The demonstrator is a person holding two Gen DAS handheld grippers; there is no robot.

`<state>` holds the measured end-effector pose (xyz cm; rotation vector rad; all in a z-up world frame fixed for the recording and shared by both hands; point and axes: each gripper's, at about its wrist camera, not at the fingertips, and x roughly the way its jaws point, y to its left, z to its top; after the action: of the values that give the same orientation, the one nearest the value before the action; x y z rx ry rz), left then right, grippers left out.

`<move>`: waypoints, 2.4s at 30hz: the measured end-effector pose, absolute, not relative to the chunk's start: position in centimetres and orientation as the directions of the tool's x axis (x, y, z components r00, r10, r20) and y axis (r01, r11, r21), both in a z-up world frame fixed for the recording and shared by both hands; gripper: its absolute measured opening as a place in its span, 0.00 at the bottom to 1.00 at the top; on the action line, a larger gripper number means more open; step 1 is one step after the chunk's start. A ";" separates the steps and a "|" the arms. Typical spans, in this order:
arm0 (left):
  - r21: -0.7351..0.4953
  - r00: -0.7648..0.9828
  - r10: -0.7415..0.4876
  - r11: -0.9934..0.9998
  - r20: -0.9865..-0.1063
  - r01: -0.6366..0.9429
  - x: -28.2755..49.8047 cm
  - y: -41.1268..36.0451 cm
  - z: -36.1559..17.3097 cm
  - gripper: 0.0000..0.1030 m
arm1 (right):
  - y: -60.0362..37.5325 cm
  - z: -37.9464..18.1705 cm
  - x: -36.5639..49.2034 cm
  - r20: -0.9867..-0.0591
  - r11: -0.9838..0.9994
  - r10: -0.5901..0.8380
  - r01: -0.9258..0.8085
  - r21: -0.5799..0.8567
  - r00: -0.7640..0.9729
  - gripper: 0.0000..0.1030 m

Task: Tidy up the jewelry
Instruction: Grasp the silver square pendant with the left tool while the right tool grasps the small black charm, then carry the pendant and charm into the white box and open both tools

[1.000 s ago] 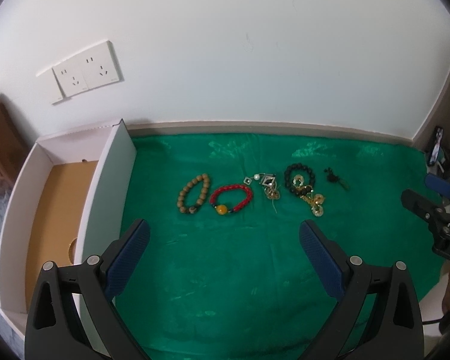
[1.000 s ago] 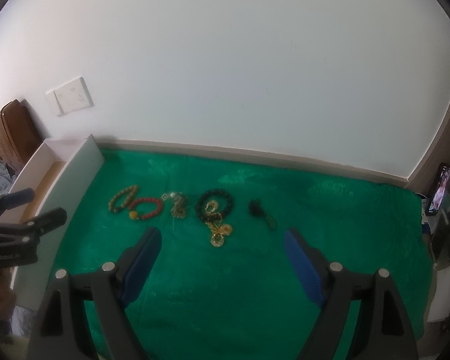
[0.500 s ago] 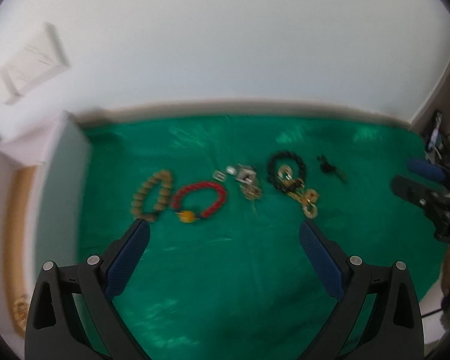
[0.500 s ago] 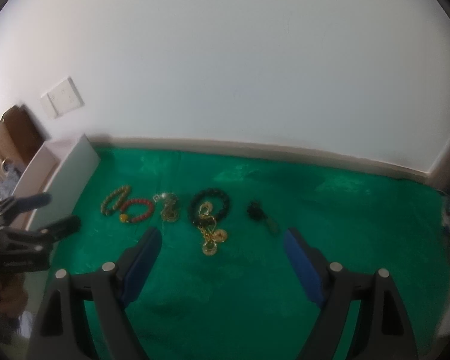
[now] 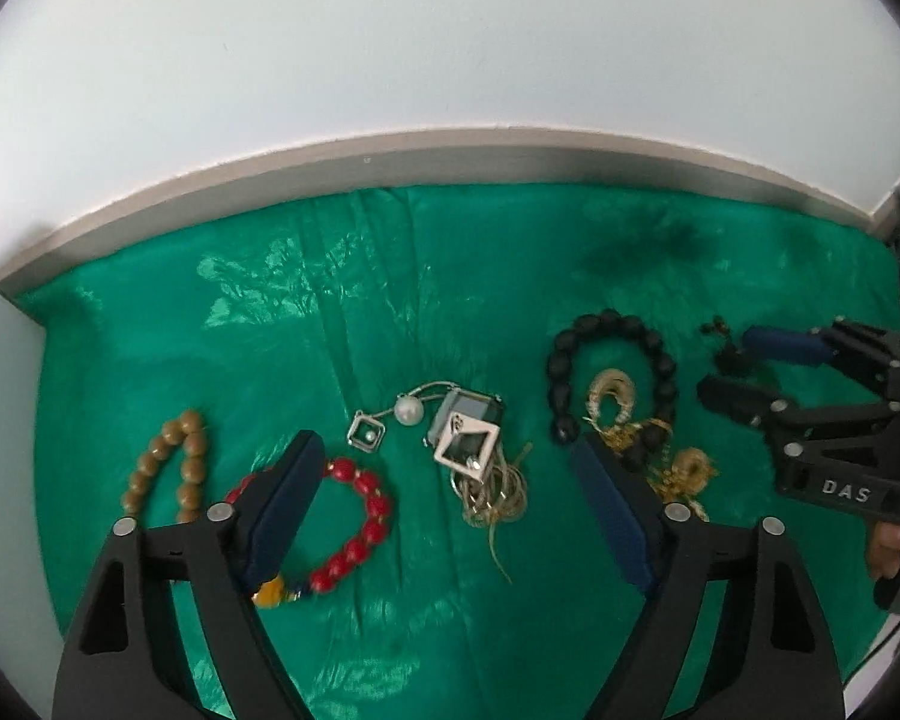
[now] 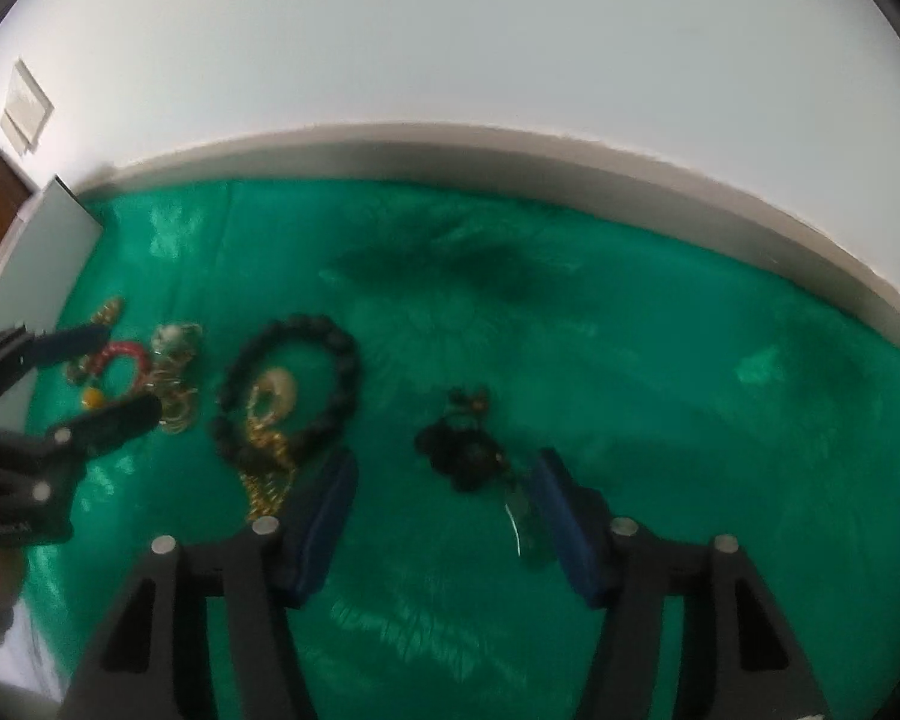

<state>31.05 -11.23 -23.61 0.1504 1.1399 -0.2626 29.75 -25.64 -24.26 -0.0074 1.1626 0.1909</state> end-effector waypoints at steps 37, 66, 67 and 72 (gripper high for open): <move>-0.250 0.616 -0.081 0.949 -0.783 -0.192 8.8 11.7 -1.5 0.18 | -13.4 -6.3 20.9 -0.757 0.782 0.568 -0.497 0.376 0.322 0.08; -0.095 0.422 0.121 0.884 -0.899 -0.457 18.7 34.6 -16.7 0.21 | 23.9 -15.0 29.1 -0.866 0.644 0.484 -0.721 0.257 0.125 0.12; -0.091 0.423 0.126 0.885 -0.897 -0.457 18.6 34.5 -16.7 0.21 | 24.0 -15.1 29.2 -0.868 0.649 0.478 -0.720 0.245 0.136 0.12; -0.040 0.440 0.206 0.873 -0.874 -0.487 17.9 34.2 -15.5 0.71 | 23.1 -13.2 29.5 -0.845 0.674 0.506 -0.692 0.260 0.175 0.44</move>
<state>17.93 34.24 -15.55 -0.3057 1.0304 0.4383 29.46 23.06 -13.19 -0.1992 1.1046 0.8561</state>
